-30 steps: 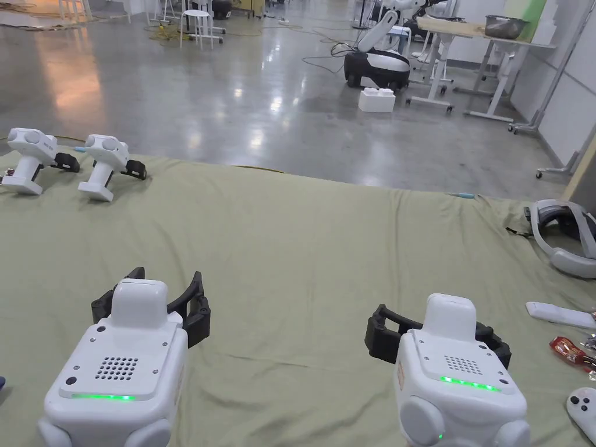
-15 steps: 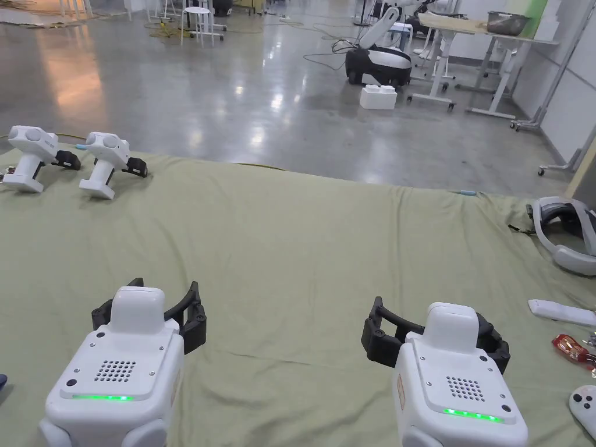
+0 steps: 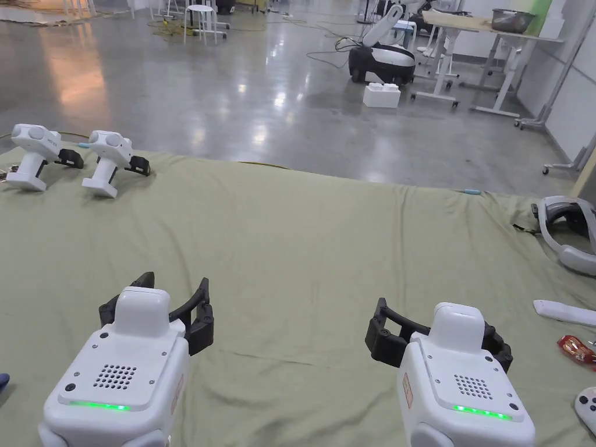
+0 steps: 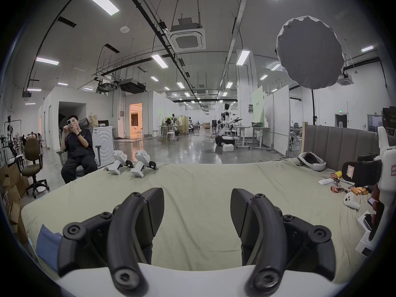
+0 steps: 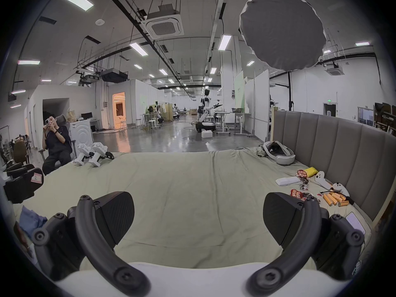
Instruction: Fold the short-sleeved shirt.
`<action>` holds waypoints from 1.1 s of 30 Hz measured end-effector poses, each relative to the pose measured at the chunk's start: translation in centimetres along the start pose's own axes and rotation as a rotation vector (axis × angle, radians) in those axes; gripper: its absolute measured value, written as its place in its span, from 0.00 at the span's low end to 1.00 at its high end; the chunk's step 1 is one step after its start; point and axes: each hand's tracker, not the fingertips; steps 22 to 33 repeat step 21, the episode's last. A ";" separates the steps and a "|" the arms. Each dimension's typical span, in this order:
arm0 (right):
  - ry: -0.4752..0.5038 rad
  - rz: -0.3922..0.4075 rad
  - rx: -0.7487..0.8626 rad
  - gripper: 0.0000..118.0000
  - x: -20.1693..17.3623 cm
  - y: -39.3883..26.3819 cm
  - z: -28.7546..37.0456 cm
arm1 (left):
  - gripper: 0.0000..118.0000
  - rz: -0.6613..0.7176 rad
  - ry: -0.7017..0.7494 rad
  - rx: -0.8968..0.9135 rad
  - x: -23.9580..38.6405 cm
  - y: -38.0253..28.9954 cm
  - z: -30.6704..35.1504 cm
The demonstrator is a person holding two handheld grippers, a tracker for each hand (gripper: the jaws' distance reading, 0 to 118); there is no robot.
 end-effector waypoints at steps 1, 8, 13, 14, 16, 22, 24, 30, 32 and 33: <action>-0.004 0.001 -0.001 1.00 0.0 0.0 0.0 | 0.63 -0.004 -0.003 0.003 0.1 0.0 0.0; 0.001 -0.005 -0.004 1.00 0.0 0.2 0.1 | 0.63 0.004 -0.009 0.010 0.1 0.4 -0.1; 0.001 -0.008 -0.002 1.00 0.2 0.3 0.3 | 0.63 0.011 -0.009 0.014 0.1 0.6 -0.1; 0.000 -0.009 -0.004 1.00 0.2 0.3 0.3 | 0.63 0.011 -0.009 0.016 0.1 0.7 -0.1; 0.005 -0.016 -0.006 1.00 0.3 0.4 0.3 | 0.63 0.012 -0.012 0.015 0.1 0.8 -0.1; 0.005 -0.046 -0.010 1.00 0.6 0.5 0.4 | 0.63 0.016 -0.018 0.016 0.1 1.0 0.0; 0.005 -0.046 -0.010 1.00 0.6 0.5 0.4 | 0.63 0.016 -0.018 0.016 0.1 1.0 0.0; 0.005 -0.046 -0.010 1.00 0.6 0.5 0.4 | 0.63 0.016 -0.018 0.016 0.1 1.0 0.0; 0.005 -0.046 -0.010 1.00 0.6 0.5 0.4 | 0.63 0.016 -0.018 0.016 0.1 1.0 0.0; 0.005 -0.046 -0.010 1.00 0.6 0.5 0.4 | 0.63 0.016 -0.018 0.016 0.1 1.0 0.0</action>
